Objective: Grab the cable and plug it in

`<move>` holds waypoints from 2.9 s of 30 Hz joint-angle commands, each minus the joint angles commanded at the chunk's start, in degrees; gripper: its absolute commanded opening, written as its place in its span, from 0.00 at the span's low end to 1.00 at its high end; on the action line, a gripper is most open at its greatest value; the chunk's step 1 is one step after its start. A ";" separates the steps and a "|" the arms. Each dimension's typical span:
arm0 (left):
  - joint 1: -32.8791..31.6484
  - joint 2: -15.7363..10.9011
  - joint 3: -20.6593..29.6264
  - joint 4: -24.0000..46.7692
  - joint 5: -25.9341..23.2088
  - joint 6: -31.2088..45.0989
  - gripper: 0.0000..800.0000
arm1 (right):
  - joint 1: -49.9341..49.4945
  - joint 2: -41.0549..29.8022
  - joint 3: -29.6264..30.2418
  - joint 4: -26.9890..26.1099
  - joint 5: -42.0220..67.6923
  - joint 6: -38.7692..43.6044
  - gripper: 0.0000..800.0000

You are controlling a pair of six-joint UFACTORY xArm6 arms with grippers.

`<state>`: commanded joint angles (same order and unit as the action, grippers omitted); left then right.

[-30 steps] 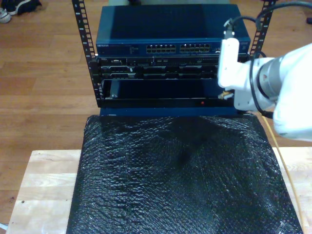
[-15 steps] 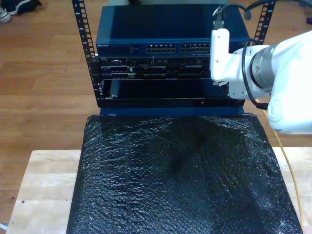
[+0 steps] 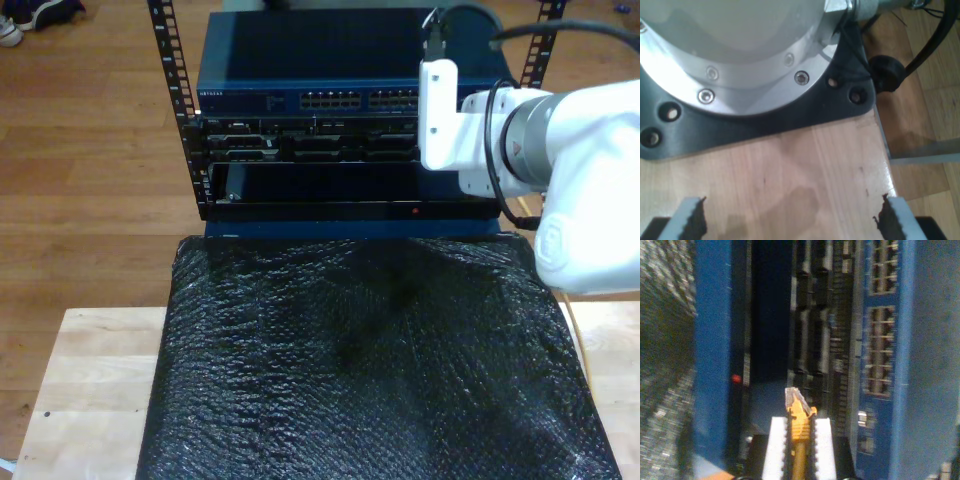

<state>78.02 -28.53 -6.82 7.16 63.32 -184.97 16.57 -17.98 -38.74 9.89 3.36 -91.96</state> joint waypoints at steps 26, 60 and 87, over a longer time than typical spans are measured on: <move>0.00 0.00 0.00 0.00 0.00 0.00 1.00 | 0.26 4.92 -0.62 -1.93 -9.32 -0.79 0.00; 0.00 0.00 0.00 0.00 0.00 0.00 1.00 | 0.70 13.10 7.30 -1.93 -40.70 -0.26 0.00; 0.00 0.00 0.00 0.00 0.00 -0.09 1.00 | 0.97 26.29 4.57 -1.76 -63.74 -0.53 0.00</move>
<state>78.02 -28.53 -6.82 7.16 63.32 -185.05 17.54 8.31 -34.16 8.13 -60.37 -92.48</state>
